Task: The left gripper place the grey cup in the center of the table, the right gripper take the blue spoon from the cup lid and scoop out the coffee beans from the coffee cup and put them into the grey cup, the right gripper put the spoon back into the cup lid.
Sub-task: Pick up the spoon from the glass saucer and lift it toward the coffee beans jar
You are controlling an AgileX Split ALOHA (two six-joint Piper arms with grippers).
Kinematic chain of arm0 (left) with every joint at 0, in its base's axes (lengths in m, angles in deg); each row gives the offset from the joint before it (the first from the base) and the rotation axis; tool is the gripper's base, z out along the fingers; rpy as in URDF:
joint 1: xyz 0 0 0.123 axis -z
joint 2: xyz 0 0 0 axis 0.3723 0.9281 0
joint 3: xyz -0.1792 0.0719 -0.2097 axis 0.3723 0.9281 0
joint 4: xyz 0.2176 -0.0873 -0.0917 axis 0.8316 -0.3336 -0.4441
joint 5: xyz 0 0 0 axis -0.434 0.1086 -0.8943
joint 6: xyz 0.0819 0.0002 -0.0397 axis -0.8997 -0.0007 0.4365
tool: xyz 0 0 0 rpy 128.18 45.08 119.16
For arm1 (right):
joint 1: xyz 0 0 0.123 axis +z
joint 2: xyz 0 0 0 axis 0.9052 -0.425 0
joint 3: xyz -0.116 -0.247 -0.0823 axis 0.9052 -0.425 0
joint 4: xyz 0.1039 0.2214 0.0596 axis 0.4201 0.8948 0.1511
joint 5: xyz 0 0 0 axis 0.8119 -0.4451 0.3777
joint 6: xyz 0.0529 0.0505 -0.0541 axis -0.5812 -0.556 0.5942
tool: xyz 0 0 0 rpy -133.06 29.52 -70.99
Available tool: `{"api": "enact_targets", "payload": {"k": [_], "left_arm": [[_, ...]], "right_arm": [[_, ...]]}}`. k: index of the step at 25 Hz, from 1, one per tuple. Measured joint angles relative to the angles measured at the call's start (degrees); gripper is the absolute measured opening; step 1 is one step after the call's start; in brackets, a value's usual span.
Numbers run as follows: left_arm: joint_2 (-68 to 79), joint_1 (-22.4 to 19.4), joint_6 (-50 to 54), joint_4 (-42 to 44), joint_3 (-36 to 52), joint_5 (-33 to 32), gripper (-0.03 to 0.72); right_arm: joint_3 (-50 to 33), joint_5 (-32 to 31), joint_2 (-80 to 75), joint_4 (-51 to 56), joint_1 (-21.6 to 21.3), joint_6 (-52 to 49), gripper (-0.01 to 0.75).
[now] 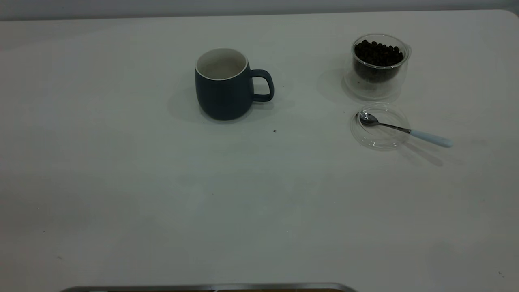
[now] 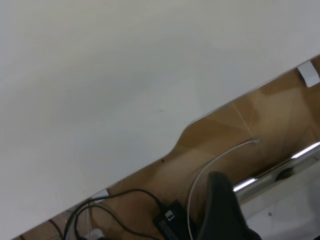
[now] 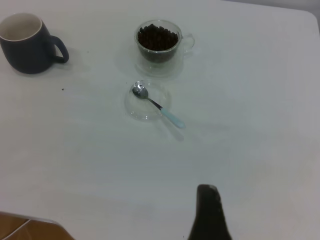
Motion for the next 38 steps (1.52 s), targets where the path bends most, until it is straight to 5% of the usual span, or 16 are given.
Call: {"api": "enact_targets", "payload": {"k": [11,17,20,38], "left_arm": [[-1.7,-1.9,0.0,-0.1,0.1,0.4,0.548],[-6.5,-21.5,0.0,-0.2,0.2,0.5,0.548],[-11.2,-26.3,0.0,-0.2,0.2,0.5,0.548],[-17.6,-26.8,0.0,-0.2,0.2,-0.2,0.548]], "right_arm": [[0.0,0.0,0.0,0.0,0.0,0.0,0.588],[0.0,0.0,0.0,0.0,0.0,0.0,0.588],[0.0,0.0,0.0,0.0,0.0,0.0,0.588],[0.0,0.0,0.0,0.0,0.0,0.0,0.588]]}}
